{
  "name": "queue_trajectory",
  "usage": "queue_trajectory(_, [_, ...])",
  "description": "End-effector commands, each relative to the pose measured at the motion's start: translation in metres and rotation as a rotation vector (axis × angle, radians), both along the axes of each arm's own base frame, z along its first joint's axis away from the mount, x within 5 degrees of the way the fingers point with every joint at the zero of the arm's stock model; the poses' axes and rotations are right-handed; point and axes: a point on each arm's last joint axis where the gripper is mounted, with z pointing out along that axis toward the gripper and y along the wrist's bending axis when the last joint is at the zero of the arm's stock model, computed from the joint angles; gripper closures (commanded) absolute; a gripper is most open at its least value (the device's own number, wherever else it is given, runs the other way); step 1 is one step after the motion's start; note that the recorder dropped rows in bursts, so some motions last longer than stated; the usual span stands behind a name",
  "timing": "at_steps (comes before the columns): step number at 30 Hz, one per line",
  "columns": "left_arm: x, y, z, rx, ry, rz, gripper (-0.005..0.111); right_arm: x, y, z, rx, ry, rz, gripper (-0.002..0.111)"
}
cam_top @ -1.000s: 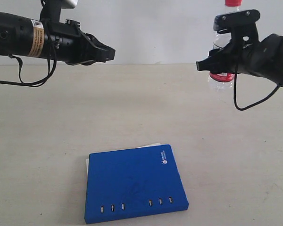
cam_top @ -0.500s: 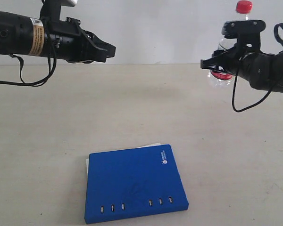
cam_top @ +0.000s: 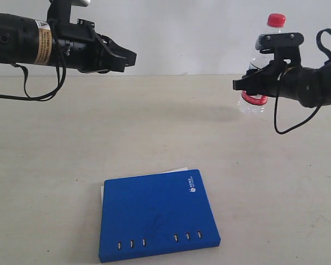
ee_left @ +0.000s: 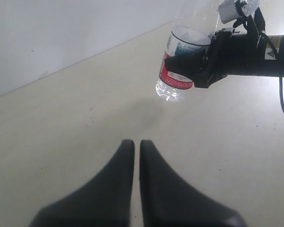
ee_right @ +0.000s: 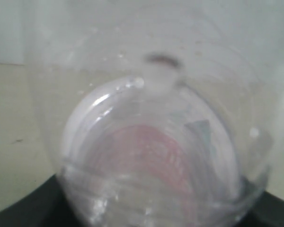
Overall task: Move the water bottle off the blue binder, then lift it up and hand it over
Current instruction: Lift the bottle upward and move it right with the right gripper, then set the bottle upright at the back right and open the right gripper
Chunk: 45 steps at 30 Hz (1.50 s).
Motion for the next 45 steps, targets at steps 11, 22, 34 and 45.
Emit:
queue_trajectory(11, [-0.001,-0.001,0.002,-0.012,0.0,-0.005,0.102,0.002,-0.015,0.002,-0.058,-0.002,0.014,0.102])
queue_trajectory(22, [-0.001,-0.001,0.002,-0.012,0.0,-0.005,0.102,0.002,-0.015,0.001,-0.05,0.007,0.009,0.046])
queue_trajectory(34, [-0.001,-0.001,0.002,-0.012,0.0,-0.005,0.102,-0.001,-0.016,0.014,-0.102,0.005,0.032,0.008])
queue_trajectory(45, [-0.002,-0.001,0.002,-0.01,-0.001,-0.013,0.102,-0.019,-0.019,0.079,-0.121,-0.032,0.027,0.008])
